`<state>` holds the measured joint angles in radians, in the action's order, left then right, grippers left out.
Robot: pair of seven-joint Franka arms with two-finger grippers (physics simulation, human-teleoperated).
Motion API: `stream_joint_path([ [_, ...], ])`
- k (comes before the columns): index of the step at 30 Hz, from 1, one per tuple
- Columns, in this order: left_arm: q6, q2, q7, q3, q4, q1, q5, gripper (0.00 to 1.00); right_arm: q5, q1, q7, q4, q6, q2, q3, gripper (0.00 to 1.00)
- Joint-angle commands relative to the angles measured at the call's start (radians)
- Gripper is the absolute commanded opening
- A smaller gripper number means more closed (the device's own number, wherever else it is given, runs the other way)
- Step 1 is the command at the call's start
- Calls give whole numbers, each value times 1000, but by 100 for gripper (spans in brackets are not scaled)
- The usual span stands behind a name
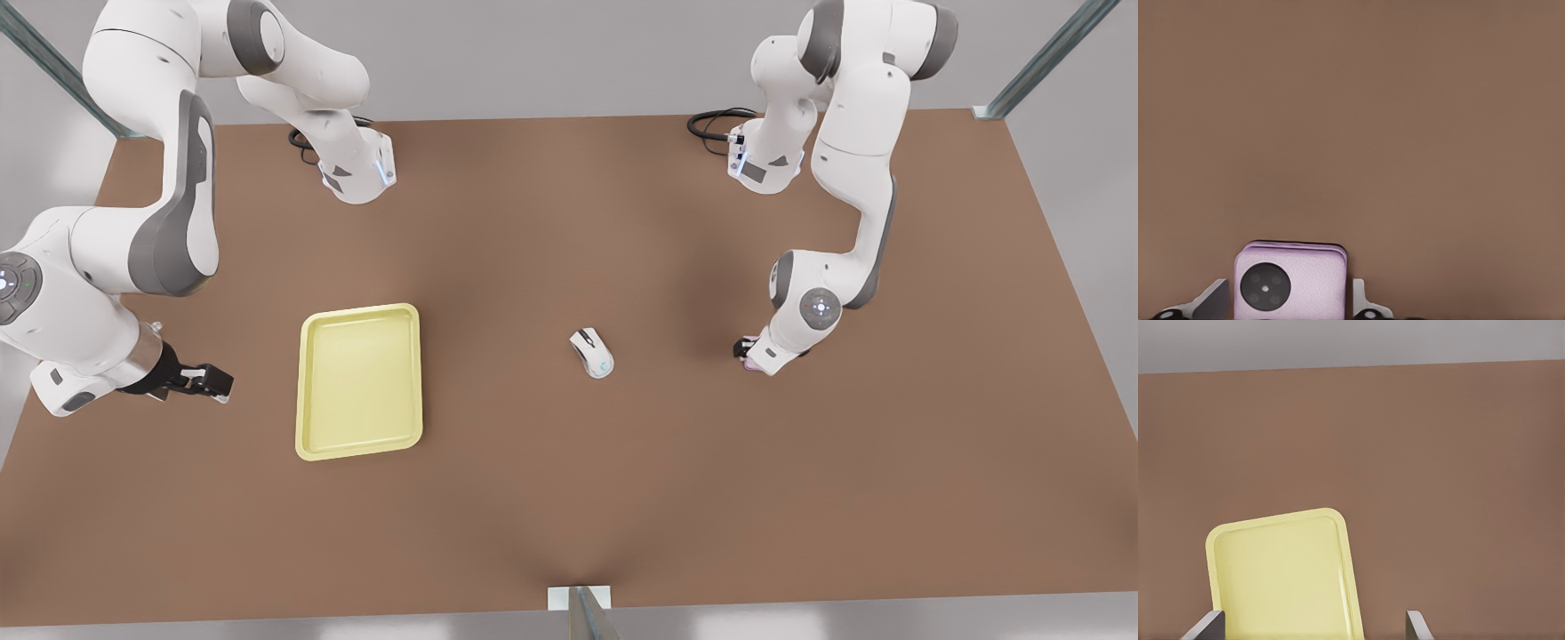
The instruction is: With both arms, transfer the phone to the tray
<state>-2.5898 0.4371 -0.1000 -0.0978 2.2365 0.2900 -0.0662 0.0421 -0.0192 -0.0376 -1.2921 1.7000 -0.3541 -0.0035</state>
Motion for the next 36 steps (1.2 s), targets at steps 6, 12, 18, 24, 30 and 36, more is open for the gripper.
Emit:
stream_joint_path([
  [6, -7, 6, -9, 0, -1, 0, 2, 83, -1, -1, -1, 1, 0, 1, 0, 100],
  [12, -13, 14, -9, 1, -5, 0, 3, 82, -1, -1, -1, 1, 1, 1, 0, 100],
  [18, 10, 8, -7, 0, -28, 1, 6, 79, -1, -1, 1, 1, 1, 1, 0, 100],
  [24, 281, 2, -115, 9, -230, 87, 9, 79, -1, 1, -1, 1, 1, 1, -1, 100],
  [30, 582, 178, -512, 9, -646, 370, 0, 79, -1, -1, -1, 1, 1, 1, -1, 100],
  [36, 657, 365, -708, 43, -962, 452, -29, 79, -1, -1, -1, 1, 1, 1, 0, 100],
])
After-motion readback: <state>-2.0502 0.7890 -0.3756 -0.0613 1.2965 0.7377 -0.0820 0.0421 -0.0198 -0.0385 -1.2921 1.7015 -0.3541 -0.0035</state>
